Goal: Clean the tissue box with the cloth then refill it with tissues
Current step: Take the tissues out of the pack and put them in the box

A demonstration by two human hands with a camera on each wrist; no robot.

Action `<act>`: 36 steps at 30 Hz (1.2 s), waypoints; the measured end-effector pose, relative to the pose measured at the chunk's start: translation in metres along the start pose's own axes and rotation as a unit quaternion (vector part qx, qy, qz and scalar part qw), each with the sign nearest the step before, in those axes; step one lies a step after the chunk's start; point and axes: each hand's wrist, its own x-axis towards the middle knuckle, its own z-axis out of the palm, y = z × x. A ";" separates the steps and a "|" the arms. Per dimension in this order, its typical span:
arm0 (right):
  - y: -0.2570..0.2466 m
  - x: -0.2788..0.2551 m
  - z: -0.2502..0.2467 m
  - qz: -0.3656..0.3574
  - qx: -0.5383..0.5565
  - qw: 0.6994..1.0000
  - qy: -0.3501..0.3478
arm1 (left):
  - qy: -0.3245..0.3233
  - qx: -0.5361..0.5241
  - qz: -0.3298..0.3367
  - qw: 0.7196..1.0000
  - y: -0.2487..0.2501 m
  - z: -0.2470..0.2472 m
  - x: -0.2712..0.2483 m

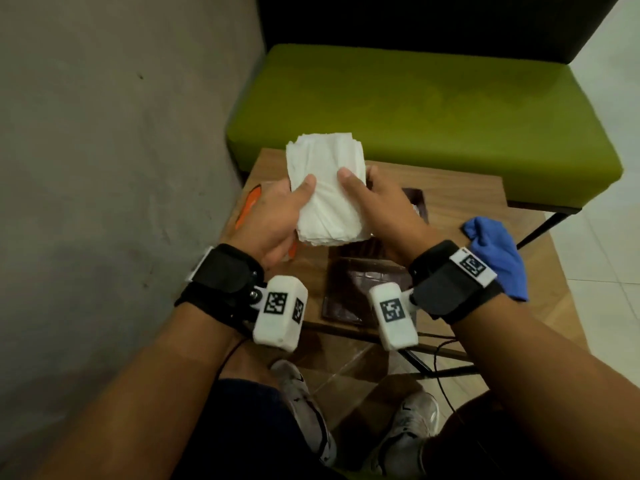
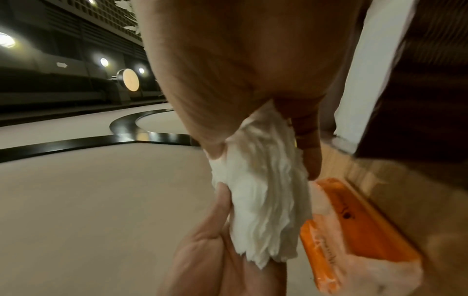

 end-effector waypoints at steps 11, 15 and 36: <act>0.031 -0.059 -0.066 -0.023 -0.011 0.996 0.082 | -0.045 0.095 0.033 0.994 -0.054 0.086 -0.026; 0.044 -0.063 -0.075 -0.012 0.017 0.997 0.078 | -0.027 0.118 0.007 0.993 -0.065 0.087 -0.025; 0.052 -0.069 -0.075 -0.029 0.048 0.995 0.082 | 0.000 0.116 0.018 0.993 -0.053 0.084 -0.023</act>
